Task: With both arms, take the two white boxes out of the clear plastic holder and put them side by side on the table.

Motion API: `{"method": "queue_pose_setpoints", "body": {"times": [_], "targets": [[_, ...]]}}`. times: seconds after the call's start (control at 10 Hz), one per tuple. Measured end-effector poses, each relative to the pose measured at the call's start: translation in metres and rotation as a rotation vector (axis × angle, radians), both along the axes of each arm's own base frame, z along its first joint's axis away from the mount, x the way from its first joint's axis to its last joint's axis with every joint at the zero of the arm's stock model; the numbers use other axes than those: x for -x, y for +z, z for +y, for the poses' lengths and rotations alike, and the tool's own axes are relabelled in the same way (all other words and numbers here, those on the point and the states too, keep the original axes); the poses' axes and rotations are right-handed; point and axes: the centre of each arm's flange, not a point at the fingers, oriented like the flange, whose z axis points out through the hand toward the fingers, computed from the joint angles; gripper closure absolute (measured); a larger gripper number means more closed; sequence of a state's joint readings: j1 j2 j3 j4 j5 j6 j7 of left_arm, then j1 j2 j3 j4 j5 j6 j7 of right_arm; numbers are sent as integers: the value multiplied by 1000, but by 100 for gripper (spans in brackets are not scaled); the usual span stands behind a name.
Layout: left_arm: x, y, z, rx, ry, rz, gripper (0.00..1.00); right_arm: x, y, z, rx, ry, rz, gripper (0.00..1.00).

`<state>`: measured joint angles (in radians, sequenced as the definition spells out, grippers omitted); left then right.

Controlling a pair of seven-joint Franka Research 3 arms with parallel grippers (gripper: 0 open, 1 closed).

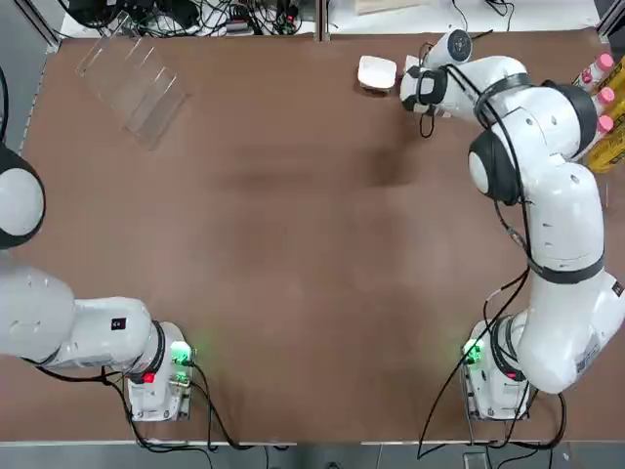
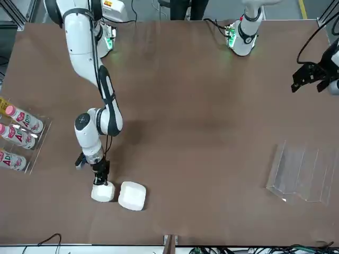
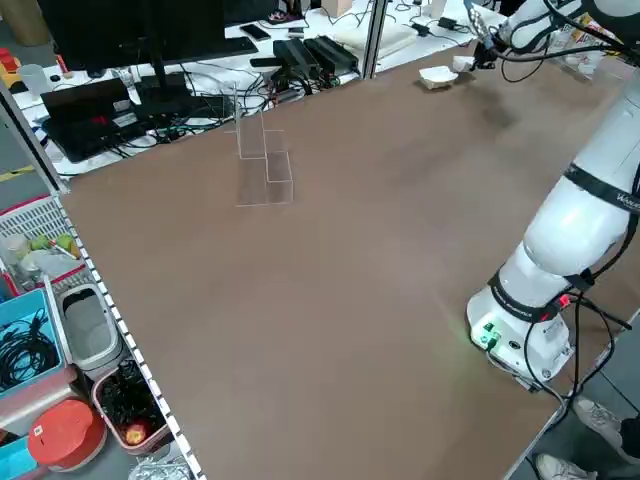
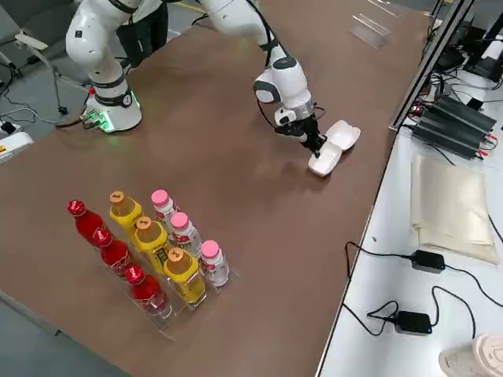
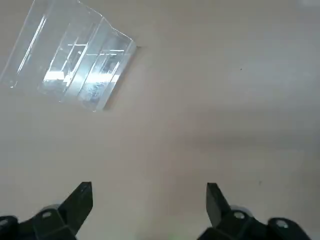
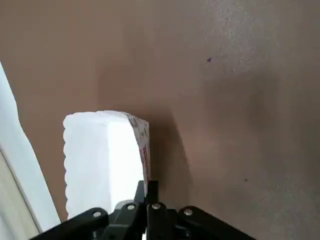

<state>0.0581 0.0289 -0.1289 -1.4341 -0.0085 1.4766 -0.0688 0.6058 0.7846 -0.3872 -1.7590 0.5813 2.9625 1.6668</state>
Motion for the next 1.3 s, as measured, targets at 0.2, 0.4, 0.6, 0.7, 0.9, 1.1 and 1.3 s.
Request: {"method": "queue_pose_setpoints", "body": {"times": [0.2, 0.4, 0.6, 0.7, 0.9, 1.1, 1.3], "targets": [[0, 0, 2, 0, 3, 0, 0, -2, -2, 2, 2, 2, -2, 98], [0, 0, 3, 0, 5, 1, 0, -2, -4, 2, 3, 2, -1, 98], [0, -2, 2, 0, 2, 4, 0, -2, -6, 2, 6, 0, -7, 98], [0, -2, 2, 0, 2, 5, 0, -3, -7, 2, 8, 0, -7, 98], [0, -2, 2, 0, 2, 6, 0, -4, -8, 2, 9, 0, -11, 96], [0, -2, 1, 4, 1, 6, 0, -5, -7, 2, 8, -2, -14, 94], [0, -2, -1, 15, 0, 7, 0, -5, -6, 2, 7, -3, -16, 86]]}}
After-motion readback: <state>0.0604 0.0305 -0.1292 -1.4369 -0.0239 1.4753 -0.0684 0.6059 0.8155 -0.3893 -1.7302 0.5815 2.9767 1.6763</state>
